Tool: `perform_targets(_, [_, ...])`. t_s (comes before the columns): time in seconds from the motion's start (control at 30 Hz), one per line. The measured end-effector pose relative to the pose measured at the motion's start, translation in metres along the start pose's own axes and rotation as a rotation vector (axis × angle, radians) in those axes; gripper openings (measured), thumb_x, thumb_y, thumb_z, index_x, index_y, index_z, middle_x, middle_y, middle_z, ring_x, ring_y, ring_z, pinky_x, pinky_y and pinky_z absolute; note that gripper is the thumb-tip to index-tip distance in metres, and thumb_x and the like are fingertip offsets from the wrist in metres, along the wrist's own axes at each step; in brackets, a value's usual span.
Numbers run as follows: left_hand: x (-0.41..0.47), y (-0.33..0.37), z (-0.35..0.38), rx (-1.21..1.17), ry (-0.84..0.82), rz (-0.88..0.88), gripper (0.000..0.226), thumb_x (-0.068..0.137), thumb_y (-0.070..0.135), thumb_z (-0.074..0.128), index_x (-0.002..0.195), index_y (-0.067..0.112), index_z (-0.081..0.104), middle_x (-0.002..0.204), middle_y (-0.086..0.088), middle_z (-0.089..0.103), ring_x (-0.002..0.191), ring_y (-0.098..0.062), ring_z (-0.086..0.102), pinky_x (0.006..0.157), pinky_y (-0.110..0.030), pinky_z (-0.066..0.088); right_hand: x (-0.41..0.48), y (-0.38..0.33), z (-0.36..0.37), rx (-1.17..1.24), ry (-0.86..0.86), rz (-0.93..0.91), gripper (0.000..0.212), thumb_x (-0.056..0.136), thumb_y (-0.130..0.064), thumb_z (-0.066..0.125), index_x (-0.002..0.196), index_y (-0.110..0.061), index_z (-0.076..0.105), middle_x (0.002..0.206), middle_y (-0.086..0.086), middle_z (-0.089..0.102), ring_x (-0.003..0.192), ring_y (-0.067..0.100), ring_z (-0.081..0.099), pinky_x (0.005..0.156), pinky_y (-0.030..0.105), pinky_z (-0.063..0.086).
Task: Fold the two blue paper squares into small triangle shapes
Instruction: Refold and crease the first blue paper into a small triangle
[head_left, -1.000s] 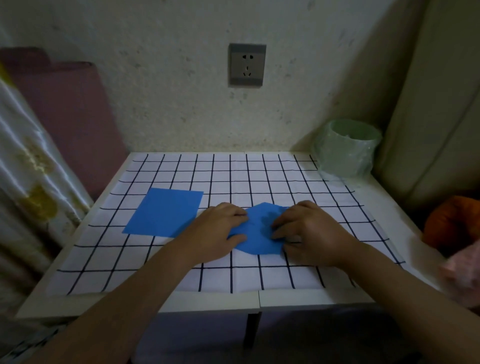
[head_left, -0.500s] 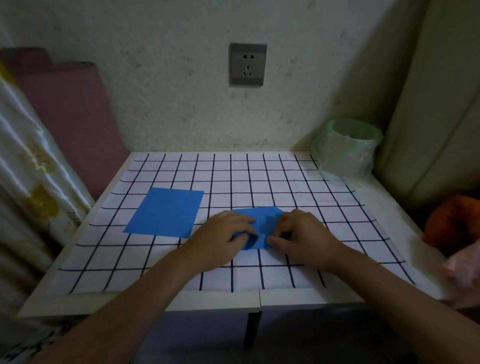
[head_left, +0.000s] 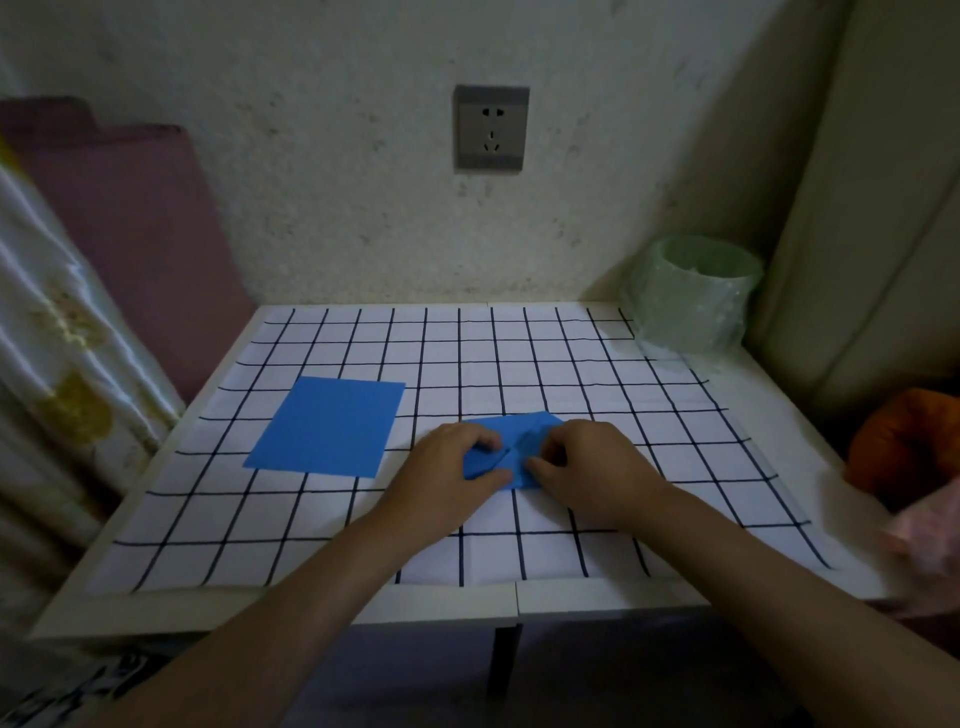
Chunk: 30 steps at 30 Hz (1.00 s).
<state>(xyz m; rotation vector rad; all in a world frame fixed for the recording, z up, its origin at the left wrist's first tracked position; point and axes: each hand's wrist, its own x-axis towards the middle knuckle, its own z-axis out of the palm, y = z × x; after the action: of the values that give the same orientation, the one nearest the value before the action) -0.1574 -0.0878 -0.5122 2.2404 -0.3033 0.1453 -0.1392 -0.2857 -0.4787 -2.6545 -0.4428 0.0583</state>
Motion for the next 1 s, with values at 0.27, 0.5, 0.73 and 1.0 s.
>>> perform_targets(0.27, [-0.001,0.000,-0.003,0.097,-0.020,0.129,0.006,0.085,0.027,0.074,0.090,0.030,0.077,0.122,0.013,0.063,0.112,0.001,0.052,0.102,-0.023,0.040,0.005,-0.004,0.000,-0.045,0.000,0.040,0.028,0.085,-0.038,0.067,0.074,-0.013,0.066,0.071,0.005,0.067,0.068,0.016,0.063,0.066,0.031,0.052])
perform_targets(0.5, [-0.004,-0.004,-0.010,0.139,-0.104,0.247,0.014,0.086,0.032,0.073,0.098,0.028,0.078,0.124,0.018,0.056,0.118,0.004,0.047,0.101,-0.013,0.037,0.004,-0.002,0.001,0.001,-0.008,0.041,0.023,0.084,-0.039,0.070,0.076,-0.019,0.064,0.072,-0.001,0.065,0.067,0.009,0.060,0.064,0.024,0.050])
perform_targets(0.73, [-0.011,0.005,-0.014,0.369,-0.107,0.425,0.023,0.092,0.032,0.062,0.107,0.021,0.075,0.094,0.010,0.060,0.093,-0.005,0.051,0.076,-0.027,0.051,0.004,0.001,0.004,-0.006,0.035,0.052,0.026,0.082,-0.043,0.072,0.076,-0.020,0.063,0.074,-0.005,0.062,0.069,0.007,0.058,0.062,0.021,0.046])
perform_targets(1.0, [-0.025,0.017,-0.016,0.461,-0.126,0.459,0.034,0.095,0.041,0.049,0.115,0.025,0.072,0.090,0.010,0.054,0.086,-0.005,0.048,0.066,-0.027,0.049,-0.005,-0.001,0.006,-0.037,0.087,-0.027,0.024,0.084,-0.043,0.069,0.078,-0.025,0.056,0.079,-0.007,0.055,0.068,0.006,0.050,0.057,0.020,0.035])
